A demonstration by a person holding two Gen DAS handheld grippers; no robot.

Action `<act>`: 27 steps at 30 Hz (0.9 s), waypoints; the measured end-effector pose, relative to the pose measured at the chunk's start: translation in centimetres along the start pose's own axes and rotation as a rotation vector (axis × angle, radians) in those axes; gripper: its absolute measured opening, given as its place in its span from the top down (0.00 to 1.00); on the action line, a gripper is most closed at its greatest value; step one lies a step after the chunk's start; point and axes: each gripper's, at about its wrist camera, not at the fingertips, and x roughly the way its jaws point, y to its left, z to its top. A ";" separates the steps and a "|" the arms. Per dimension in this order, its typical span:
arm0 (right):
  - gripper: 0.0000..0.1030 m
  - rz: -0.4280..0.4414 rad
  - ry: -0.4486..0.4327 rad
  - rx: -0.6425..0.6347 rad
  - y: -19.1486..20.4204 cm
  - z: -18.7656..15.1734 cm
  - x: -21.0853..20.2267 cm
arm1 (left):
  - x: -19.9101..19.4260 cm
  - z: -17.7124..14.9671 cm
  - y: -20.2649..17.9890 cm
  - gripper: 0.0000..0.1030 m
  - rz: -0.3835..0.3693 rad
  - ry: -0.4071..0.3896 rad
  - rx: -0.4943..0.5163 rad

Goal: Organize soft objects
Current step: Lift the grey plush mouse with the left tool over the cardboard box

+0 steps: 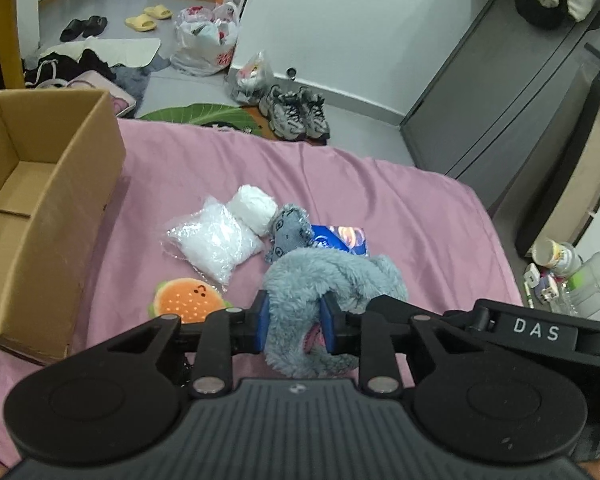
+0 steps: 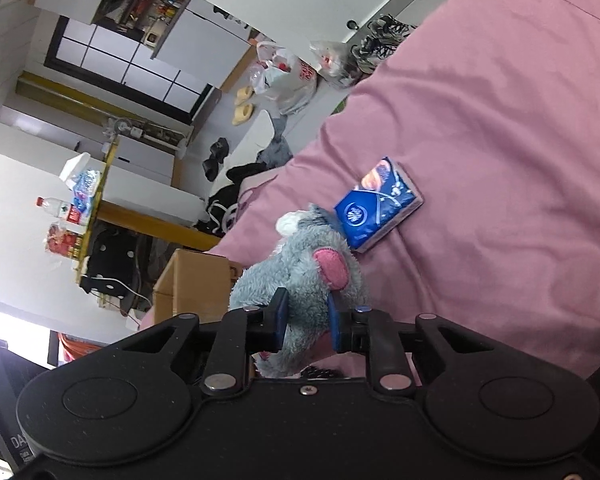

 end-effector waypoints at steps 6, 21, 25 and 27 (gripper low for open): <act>0.80 0.021 -0.033 -0.025 2.0 -0.7 -0.9 | -2.6 0.3 0.5 0.76 -0.012 -0.031 0.007; 0.80 0.062 -0.062 -0.122 7.8 -2.6 -1.0 | -8.1 1.1 3.0 0.76 -0.023 -0.132 -0.029; 0.80 0.080 -0.060 -0.133 9.4 -3.2 -0.4 | -9.3 1.5 4.2 0.76 -0.020 -0.148 -0.052; 0.80 0.087 -0.063 -0.139 10.0 -3.3 -0.1 | -9.9 1.8 4.8 0.76 -0.018 -0.159 -0.057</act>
